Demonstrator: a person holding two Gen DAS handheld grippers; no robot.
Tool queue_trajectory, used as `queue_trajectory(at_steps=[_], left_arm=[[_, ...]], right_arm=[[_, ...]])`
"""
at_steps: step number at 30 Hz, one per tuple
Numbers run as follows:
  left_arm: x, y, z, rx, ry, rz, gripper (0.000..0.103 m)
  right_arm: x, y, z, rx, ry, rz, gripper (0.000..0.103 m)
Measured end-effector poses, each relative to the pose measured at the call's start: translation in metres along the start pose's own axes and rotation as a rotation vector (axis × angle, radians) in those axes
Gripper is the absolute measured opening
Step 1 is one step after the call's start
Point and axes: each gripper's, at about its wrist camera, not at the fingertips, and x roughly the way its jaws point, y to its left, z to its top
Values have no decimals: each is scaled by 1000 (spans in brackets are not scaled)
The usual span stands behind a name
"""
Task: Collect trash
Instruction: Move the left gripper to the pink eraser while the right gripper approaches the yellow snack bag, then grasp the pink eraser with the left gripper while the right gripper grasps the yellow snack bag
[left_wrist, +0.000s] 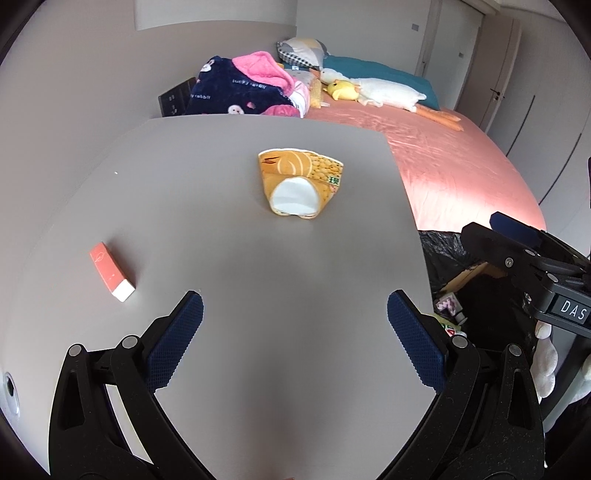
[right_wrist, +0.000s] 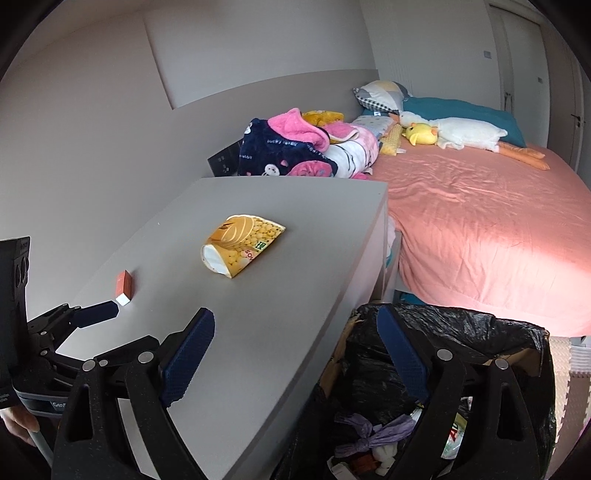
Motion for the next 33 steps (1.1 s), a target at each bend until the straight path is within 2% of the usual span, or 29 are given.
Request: queue_trajectory(at_steps=[6,15,20,25,27,29,33], left_arm=[[3,26,2,-60,3,37,96],[10,66,5,-145,11,113,96],[13,84,5,-191,16,133,96],[14,106,6,-268,-2,203,96],[14,115,6,-305,-8,208,95],[16,123,6,-331,0,209,87],[23,137,5,-376,25,211,79]], right_arm=[[20,19,7,-11,26,21,90],[60,34,19,64,109,67,92],[80,42,25,95,137,69,92],[99,53,31,99,150,54,92],[107,59,34,92,153,42,92],[115,63,36,93,157,30,92],[130,68,41,123,166,-4,92]])
